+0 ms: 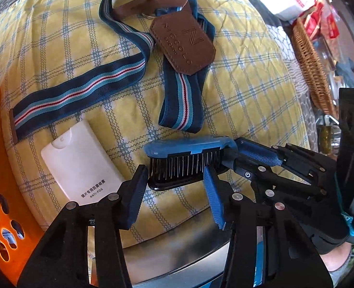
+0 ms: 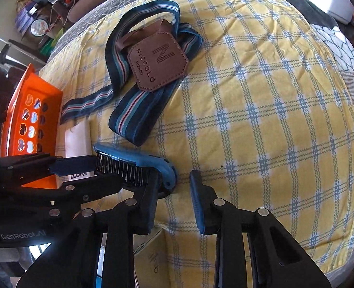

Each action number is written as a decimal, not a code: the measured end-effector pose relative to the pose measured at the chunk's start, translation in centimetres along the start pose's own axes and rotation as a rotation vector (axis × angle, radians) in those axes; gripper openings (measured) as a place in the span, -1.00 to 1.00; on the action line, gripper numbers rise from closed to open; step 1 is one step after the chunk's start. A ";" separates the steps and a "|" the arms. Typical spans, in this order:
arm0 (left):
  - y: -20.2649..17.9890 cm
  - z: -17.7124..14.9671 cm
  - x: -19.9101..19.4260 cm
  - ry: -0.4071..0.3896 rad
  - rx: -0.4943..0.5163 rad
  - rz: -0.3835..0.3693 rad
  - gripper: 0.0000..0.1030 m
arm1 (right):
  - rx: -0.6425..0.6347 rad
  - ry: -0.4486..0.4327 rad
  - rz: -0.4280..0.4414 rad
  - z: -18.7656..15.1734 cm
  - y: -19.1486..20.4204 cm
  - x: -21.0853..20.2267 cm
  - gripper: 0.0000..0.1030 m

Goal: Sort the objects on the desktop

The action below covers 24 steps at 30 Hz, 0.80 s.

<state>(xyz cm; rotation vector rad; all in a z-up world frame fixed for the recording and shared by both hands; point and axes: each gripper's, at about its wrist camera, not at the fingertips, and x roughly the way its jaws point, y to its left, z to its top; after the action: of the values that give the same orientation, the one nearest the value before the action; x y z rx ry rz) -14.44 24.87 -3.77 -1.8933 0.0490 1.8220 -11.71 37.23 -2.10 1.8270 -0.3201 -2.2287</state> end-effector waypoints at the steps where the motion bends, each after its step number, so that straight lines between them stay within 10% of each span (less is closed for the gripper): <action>1: 0.1 0.0 0.1 -0.002 -0.004 -0.009 -0.14 | 0.002 -0.002 0.001 0.0 0.0 0.0 -0.50; 24: 0.9 -1.1 -2.3 -0.089 -0.031 -0.069 -0.22 | -0.080 -0.086 -0.068 -0.8 2.8 -1.7 -0.69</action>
<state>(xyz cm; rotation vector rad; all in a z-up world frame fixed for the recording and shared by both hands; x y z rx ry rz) -13.92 22.98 -1.94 -1.8101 -0.0745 1.8675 -10.44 35.08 0.21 1.7305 -0.1838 -2.3347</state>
